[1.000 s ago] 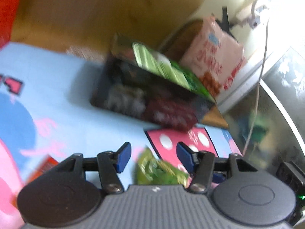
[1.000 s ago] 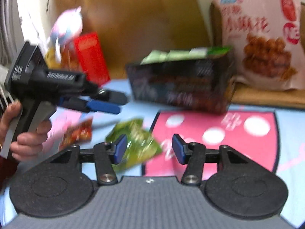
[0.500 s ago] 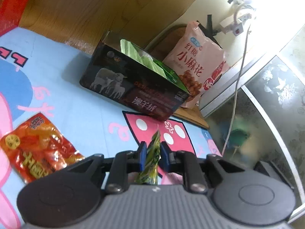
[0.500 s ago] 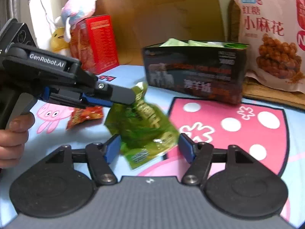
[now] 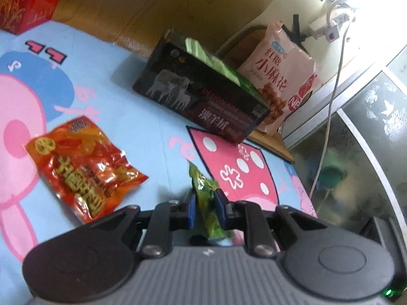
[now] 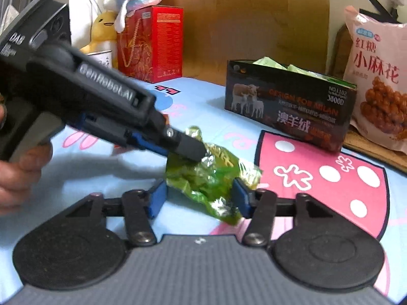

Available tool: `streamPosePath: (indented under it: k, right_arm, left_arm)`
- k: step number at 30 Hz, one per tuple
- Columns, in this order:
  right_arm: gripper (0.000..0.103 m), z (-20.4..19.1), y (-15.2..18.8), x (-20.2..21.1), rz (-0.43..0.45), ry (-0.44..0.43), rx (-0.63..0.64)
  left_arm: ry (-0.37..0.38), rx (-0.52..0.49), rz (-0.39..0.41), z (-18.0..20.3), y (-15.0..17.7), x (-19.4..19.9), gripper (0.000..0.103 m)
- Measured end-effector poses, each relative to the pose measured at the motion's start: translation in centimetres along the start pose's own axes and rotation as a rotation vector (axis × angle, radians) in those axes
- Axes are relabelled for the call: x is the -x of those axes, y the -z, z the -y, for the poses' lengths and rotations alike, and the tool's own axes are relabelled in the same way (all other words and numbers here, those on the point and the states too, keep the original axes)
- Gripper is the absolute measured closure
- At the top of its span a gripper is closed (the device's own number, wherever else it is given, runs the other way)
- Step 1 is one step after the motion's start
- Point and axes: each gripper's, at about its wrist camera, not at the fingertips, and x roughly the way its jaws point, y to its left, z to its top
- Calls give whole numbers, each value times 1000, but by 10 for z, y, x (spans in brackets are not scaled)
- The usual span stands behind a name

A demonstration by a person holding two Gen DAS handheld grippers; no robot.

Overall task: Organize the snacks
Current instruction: 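Reach both grippers to the green candy bag and close on it, then carry the green candy bag into the tin box and open both grippers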

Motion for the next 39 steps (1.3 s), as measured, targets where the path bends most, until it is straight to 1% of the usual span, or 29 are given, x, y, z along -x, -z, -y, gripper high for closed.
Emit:
streamPosePath:
  k: [1,3,6,8,12,15,18,21,24,26,28,29,31,32,33,35,37,39]
  right_arm:
    - [74,-2,1,2,8,17,16]
    - [86,-10,3,6,25,45,57]
    - [88,-21,4,14,80,105,125]
    - [89,-24,1,20,133,139,139]
    - [89,-22,-11,34,270,218,158]
    - [89,-19,-23,36,349,278,192]
    - [89,-8,-39,25,374,309,214]
    - [89,9,-55,7,382,335,219]
    - [89,29,-72,-16,366,357,221]
    - [89,45,-81,-31,343,358,201]
    - [88,61,-90,-46,311,342,164]
    - [88,62,-90,-51,295,335,154]
    - [86,69,-93,-63,274,334,139]
    - [82,69,-92,-65,272,331,129]
    - [74,71,-91,-67,278,324,114]
    - [65,70,-88,-67,298,317,105]
    - [64,67,-84,-64,325,325,113]
    - [64,70,-83,-62,336,306,95]
  left_arm:
    - [10,-1,3,1,-1,3,88]
    - [35,-5,11,7,-3,9,89]
    - [57,-43,42,20,-7,19,89]
    - [80,-56,72,28,-14,29,89]
    - [135,-103,132,45,-32,45,89]
    - [140,-167,166,57,-49,46,89]
    - [123,-206,190,63,-71,37,89]
    - [111,-206,200,59,-100,18,89]
    - [78,-194,201,52,-127,-7,89]
    - [48,-174,195,44,-142,-25,89]
    - [26,-158,188,35,-152,-40,88]
    - [11,-148,185,29,-156,-46,88]
    - [-31,-139,189,23,-160,-55,83]
    - [-71,-145,200,21,-162,-59,82]
    - [-108,-155,208,20,-162,-62,81]
    - [-166,-168,213,17,-163,-66,82]
    - [-198,-183,210,15,-160,-70,80]
    - [-217,-188,215,14,-157,-70,79]
